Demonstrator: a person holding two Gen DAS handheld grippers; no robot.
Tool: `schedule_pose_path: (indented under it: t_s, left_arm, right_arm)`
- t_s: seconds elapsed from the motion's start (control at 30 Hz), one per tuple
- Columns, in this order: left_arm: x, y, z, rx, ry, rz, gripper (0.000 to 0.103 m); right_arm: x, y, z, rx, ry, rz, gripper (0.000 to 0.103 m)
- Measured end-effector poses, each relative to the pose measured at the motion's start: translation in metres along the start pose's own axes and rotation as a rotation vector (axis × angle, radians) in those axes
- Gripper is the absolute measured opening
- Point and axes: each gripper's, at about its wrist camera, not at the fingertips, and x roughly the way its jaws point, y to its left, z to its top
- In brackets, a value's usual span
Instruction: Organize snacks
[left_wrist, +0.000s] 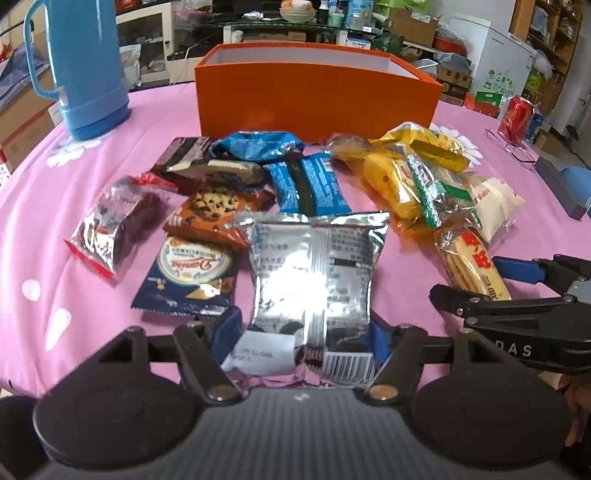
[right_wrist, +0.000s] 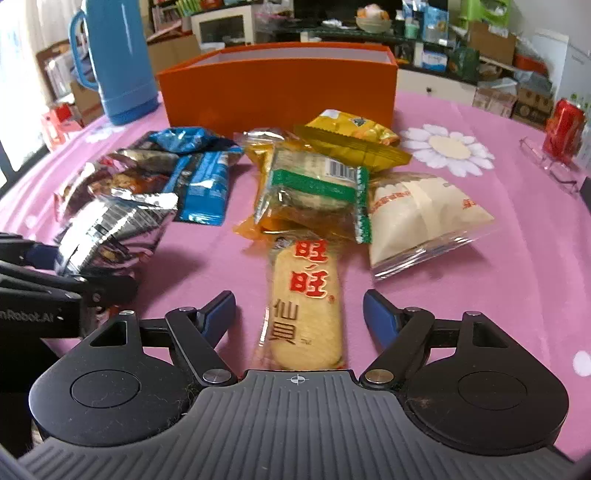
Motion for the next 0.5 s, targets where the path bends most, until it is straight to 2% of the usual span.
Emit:
schedule_pose_path:
  t_s: [0.07, 0.13, 0.2, 0.23, 0.5]
  left_arm:
    - [0.001, -0.003, -0.001, 0.004, 0.009, 0.009, 0.074]
    - [0.002, -0.007, -0.003, 0.018, 0.012, 0.02, 0.077]
    - [0.003, -0.009, -0.005, 0.022, 0.014, 0.028, 0.09]
    - [0.003, -0.01, -0.006, 0.019, 0.013, 0.026, 0.092]
    - [0.009, -0.013, -0.008, 0.023, 0.023, 0.046, 0.088]
  right_arm:
    - [0.0, -0.001, -0.001, -0.003, -0.004, -0.005, 0.06]
    - [0.0, -0.001, -0.001, 0.0, -0.004, -0.006, 0.065]
    - [0.001, 0.0, -0.001, -0.009, -0.001, -0.007, 0.071]
    - [0.003, 0.0, -0.001, -0.014, 0.003, -0.012, 0.075]
    - [0.002, -0.003, -0.002, -0.014, -0.002, -0.012, 0.075]
